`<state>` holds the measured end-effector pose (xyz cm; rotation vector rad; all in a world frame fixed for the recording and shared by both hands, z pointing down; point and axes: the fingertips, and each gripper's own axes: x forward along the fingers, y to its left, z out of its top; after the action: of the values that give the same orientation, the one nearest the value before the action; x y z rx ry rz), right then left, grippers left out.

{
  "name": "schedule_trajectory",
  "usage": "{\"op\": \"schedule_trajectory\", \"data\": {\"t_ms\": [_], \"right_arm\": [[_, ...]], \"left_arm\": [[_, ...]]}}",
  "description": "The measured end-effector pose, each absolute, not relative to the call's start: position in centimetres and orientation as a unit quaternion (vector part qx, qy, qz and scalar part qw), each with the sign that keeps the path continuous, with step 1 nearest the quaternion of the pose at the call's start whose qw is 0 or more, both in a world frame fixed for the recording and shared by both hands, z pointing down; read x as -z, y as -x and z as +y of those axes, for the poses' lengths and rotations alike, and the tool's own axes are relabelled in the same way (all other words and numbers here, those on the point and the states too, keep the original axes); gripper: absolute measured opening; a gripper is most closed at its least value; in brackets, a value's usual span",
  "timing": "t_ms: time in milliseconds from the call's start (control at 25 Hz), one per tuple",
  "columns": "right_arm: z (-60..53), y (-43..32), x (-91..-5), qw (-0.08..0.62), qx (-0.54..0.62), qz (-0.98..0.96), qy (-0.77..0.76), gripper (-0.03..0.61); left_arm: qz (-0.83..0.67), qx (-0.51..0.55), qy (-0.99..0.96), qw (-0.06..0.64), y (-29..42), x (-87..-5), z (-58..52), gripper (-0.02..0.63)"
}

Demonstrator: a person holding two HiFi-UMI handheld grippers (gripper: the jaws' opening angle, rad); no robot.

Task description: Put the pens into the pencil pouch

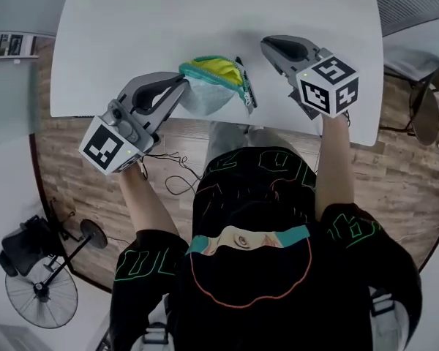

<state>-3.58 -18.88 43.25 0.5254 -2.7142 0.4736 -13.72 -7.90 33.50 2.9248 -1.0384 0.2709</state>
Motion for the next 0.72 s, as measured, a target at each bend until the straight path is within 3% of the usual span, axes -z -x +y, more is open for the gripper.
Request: {"op": "schedule_trajectory", "data": {"t_ms": [280,720], "right_arm": [[-19.0,6.2,-48.9,0.259,-0.204,-0.932,-0.147,0.081],[-20.9,6.7,-54.4,0.376,-0.211,-0.883,-0.186,0.117]], "left_arm": [[-0.361,-0.086,-0.928,0.036,13.7,-35.3,-8.2,0.008],[-0.369,-0.094,-0.922,0.069,13.8,-36.8,-7.8,0.008]]}}
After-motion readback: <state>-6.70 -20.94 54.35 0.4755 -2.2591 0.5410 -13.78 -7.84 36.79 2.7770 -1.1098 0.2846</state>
